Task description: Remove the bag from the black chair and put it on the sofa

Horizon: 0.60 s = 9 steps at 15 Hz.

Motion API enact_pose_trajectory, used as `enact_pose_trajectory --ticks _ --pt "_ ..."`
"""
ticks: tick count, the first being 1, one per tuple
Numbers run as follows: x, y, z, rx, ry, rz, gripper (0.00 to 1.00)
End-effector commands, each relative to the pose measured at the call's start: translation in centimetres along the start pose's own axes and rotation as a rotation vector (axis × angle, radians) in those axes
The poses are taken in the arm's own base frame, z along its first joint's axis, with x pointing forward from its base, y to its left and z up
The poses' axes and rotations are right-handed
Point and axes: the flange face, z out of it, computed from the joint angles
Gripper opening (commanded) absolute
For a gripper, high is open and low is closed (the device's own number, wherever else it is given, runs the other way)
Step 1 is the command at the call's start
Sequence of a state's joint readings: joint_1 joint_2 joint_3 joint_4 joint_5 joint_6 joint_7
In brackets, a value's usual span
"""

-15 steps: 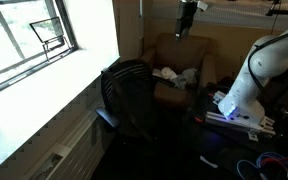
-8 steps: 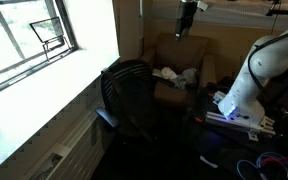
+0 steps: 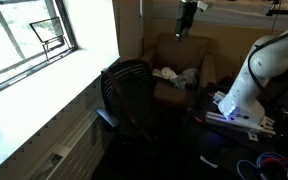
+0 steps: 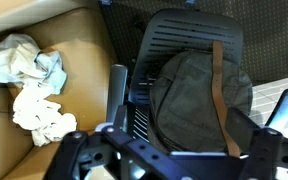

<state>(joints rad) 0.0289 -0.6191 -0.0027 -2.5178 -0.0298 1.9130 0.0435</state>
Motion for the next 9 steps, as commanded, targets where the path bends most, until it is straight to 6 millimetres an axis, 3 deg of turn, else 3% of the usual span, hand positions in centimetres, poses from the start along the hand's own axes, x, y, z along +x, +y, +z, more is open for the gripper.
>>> enact_pose_trajectory --ticks 1,5,7,8,9 --pt "0.0 0.0 -0.1 0.000 -0.001 0.000 1.00" --pt "0.0 0.0 -0.1 0.000 -0.001 0.000 1.00" --pt "-0.4 0.4 2.2 -0.028 -0.082 -0.026 1.00" --pt "0.7 0.4 3.8 -0.018 -0.110 -0.062 1.00" --pt "3.0 0.0 5.5 -0.001 -0.104 -0.115 1.00"
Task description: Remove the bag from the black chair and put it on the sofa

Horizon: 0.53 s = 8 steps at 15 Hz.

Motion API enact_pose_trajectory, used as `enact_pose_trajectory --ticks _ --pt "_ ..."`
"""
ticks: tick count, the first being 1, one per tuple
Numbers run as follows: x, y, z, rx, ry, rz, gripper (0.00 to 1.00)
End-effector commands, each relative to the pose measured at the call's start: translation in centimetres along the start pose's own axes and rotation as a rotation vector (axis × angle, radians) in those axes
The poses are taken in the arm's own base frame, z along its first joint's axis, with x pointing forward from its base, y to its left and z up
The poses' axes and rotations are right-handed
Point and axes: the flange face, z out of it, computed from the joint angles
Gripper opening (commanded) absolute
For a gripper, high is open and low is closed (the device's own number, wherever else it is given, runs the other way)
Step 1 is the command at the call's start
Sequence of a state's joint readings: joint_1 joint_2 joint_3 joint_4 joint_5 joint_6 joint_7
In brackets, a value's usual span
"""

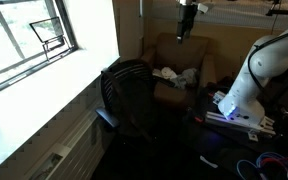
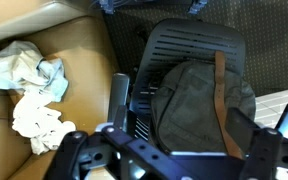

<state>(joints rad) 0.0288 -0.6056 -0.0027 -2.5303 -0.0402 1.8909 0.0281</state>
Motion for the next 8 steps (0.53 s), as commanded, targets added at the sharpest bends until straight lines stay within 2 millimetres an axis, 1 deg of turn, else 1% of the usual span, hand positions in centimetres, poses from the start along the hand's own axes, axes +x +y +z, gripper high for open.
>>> enact_pose_trajectory --ticks 1,2,4,8 --pt "5.4 -0.8 4.6 0.021 -0.041 -0.155 1.00" --pt "6.8 -1.6 4.8 0.026 -0.028 -0.210 1.00" --pt "10.5 -4.4 5.1 0.019 -0.010 -0.330 1.00" --pt "16.8 -11.0 4.7 0.013 -0.004 -0.553 1.00"
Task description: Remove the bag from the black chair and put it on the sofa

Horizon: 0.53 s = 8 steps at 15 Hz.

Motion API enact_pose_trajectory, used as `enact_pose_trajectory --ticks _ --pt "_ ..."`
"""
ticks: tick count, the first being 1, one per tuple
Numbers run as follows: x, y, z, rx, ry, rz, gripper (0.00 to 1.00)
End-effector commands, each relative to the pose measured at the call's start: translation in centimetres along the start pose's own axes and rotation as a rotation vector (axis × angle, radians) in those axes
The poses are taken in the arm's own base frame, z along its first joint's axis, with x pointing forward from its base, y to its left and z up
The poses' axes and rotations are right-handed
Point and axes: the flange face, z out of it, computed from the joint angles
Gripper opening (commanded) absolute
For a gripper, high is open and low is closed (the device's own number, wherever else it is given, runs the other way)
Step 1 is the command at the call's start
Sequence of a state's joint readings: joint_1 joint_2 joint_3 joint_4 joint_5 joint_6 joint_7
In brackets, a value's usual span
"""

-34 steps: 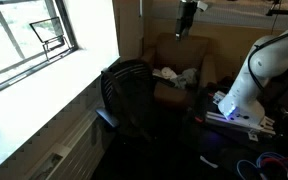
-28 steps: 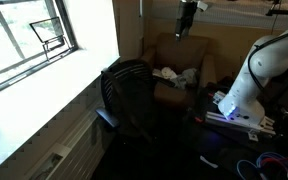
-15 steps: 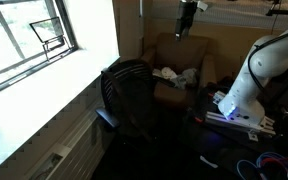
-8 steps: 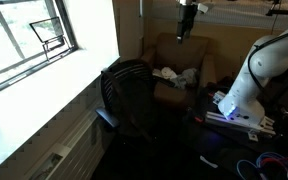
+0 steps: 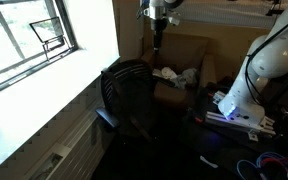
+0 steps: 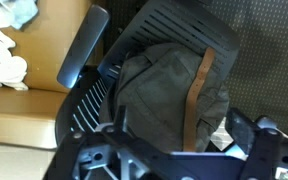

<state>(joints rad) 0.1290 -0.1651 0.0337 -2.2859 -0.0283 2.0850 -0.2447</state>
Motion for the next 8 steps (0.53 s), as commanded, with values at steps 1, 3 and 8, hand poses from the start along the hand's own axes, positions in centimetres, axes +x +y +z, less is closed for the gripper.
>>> enact_pose_trajectory --ticks 1,3,8 --pt "8.0 -2.6 -0.8 0.029 0.014 -0.195 1.00" --pt "6.0 -2.8 -0.6 0.002 0.022 -0.145 1.00" --pt "8.3 -4.1 -0.4 -0.013 0.001 -0.187 1.00"
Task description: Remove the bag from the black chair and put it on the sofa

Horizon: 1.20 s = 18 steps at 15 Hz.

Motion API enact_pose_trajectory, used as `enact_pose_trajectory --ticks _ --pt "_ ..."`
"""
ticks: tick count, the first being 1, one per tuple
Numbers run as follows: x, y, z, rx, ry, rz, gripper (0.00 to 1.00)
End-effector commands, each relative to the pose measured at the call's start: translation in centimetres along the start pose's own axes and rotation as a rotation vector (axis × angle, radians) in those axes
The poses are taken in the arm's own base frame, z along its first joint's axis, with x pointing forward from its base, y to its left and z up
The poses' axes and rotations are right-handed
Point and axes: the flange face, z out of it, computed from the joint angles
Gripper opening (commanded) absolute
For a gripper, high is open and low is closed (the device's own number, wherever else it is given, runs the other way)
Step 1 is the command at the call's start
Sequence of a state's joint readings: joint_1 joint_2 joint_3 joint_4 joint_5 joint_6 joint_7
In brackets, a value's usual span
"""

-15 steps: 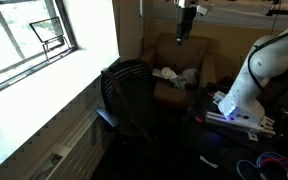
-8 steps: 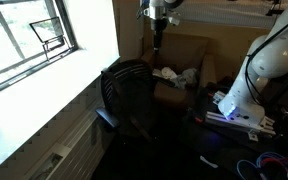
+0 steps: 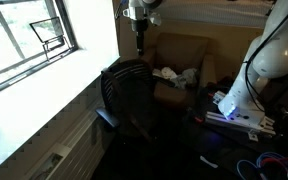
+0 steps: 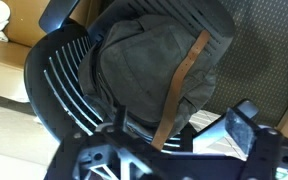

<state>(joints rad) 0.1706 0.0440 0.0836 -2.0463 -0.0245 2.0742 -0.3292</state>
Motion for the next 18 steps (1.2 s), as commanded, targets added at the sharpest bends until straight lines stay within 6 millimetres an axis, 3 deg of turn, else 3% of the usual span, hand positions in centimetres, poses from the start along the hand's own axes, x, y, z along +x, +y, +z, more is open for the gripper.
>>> enact_pose_trajectory --ticks 1,4,7,8,11,13,16,18 --pt "1.5 -1.7 0.9 0.007 -0.046 -0.052 1.00" --pt "5.8 -5.6 4.5 0.068 -0.080 -0.228 1.00" --pt "8.8 -8.0 5.6 0.071 -0.131 -0.382 1.00" --pt "6.7 -8.0 5.4 0.060 -0.089 -0.301 1.00" --pt "8.6 -8.7 6.1 0.071 -0.114 -0.354 1.00" --pt "7.4 -7.6 7.6 0.030 -0.197 -0.354 1.00" --pt "1.8 -4.3 11.2 0.088 -0.360 -0.394 1.00" --pt "-1.3 -2.0 14.2 0.146 -0.373 -0.440 1.00"
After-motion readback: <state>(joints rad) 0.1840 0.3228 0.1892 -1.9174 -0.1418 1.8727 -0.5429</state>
